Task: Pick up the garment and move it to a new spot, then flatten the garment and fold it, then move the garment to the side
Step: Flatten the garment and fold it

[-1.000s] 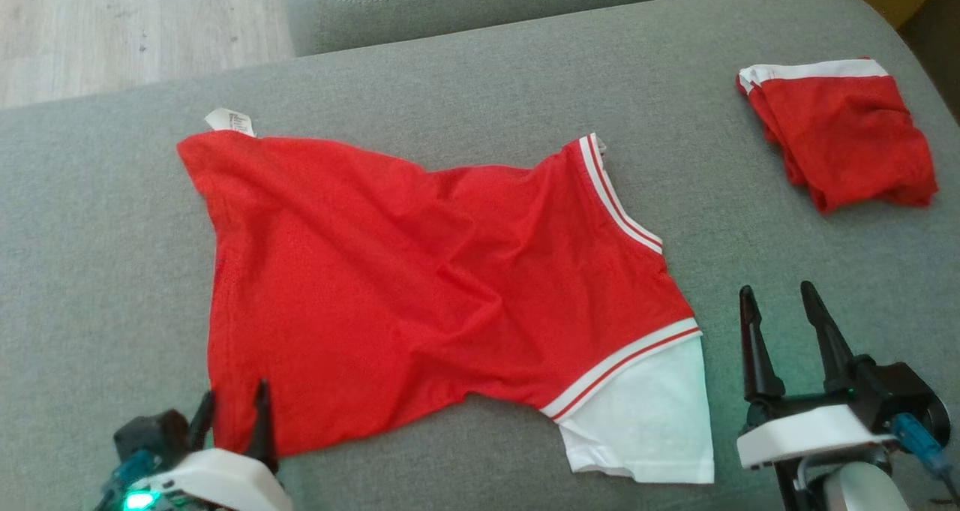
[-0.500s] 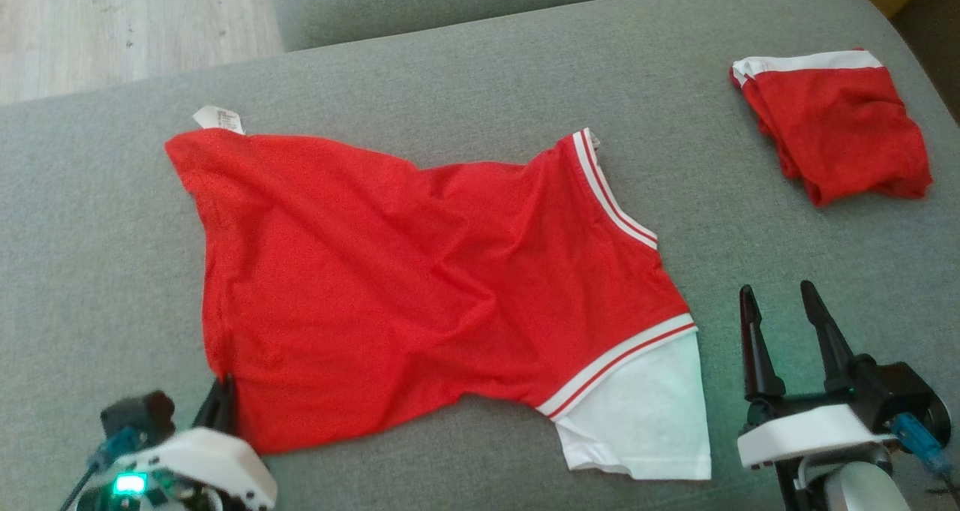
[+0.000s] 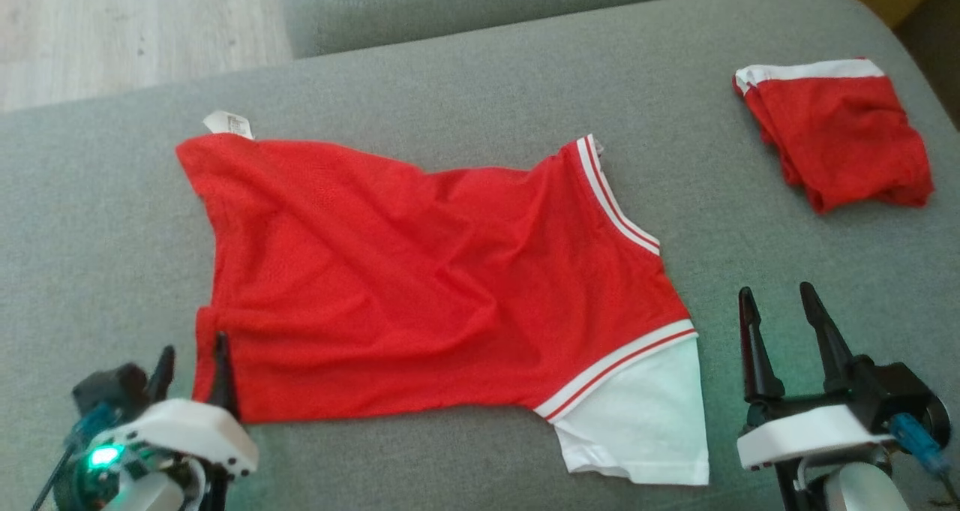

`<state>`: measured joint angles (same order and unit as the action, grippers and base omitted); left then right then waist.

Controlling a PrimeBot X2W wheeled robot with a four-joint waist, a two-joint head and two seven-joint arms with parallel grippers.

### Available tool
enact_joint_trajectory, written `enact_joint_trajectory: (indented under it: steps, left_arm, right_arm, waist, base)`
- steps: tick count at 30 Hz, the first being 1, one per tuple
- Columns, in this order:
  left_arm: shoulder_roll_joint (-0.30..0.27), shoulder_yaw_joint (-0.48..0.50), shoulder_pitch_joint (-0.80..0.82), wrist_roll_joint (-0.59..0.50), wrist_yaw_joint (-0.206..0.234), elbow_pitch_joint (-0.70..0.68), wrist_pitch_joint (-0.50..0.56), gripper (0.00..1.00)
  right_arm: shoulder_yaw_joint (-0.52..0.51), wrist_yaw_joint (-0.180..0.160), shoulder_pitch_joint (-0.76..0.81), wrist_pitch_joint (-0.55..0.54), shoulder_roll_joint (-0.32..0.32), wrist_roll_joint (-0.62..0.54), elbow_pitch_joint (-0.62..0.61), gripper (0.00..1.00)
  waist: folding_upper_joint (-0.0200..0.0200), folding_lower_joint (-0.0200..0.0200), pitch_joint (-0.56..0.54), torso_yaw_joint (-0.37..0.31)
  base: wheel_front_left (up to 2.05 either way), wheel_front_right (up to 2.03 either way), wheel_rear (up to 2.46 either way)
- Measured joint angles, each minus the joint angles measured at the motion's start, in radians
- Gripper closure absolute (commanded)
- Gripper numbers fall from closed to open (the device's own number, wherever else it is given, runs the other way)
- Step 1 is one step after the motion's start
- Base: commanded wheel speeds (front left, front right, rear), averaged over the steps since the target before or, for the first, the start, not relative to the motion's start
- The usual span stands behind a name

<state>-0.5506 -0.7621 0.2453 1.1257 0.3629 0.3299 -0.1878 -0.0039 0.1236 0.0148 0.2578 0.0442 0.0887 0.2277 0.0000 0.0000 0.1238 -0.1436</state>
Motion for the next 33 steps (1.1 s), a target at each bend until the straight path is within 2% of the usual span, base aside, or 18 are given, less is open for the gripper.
enact_joint_trajectory:
  steps: [5,9,11,15,22,27,33]
  left_arm:
    - [-0.004,0.084,-0.107,-0.031,0.029,-0.086,-0.056,0.0]
    - [0.018,0.204,-0.202,-0.192,0.04,-0.21,-0.061,0.0]
    - [0.056,0.27,-0.238,-0.279,0.029,-0.261,-0.062,0.0]
    - [0.129,0.347,-0.326,-0.439,-0.028,-0.306,-0.063,0.0]
    - [0.265,0.475,-0.425,-0.672,-0.178,-0.302,-0.063,0.0]
    - [0.362,0.576,-0.448,-0.761,-0.278,-0.268,-0.063,0.0]
    - [0.427,0.684,-0.46,-0.823,-0.345,-0.21,-0.064,0.0]
  right_arm:
    - [-0.017,0.0,0.006,0.0,0.0,-0.024,-0.007,0.0]
    - [-0.057,0.0,0.036,0.0,0.0,-0.046,-0.024,0.0]
    - [-0.067,0.0,0.041,0.0,0.0,-0.055,-0.025,0.0]
    - [-0.074,0.0,0.041,0.0,0.0,-0.066,-0.033,0.0]
    - [-0.051,0.0,0.044,0.0,0.0,-0.062,-0.037,0.0]
    - [-0.009,0.0,0.081,0.0,0.0,-0.054,-0.029,0.0]
    - [0.025,0.0,0.085,0.0,0.0,-0.053,-0.016,0.0]
  waist:
    - [0.0,0.0,-0.035,0.009]
    - [0.0,-0.0001,-0.062,0.037]
    - [0.0,-0.0001,-0.076,0.055]
    - [0.0,-0.0002,-0.105,0.086]
    - [0.0,-0.0002,-0.138,0.116]
    - [0.0,-0.0002,-0.15,0.123]
    - [0.0,-0.0001,-0.154,0.121]
  base:
    - [0.0,0.0,0.0]
    - [0.0,0.0,0.0]
    - [0.0,0.0,0.0]
    - [0.0,0.0,0.0]
    - [0.0,0.0,0.0]
    - [0.0,0.0,0.0]
    - [0.0,0.0,0.0]
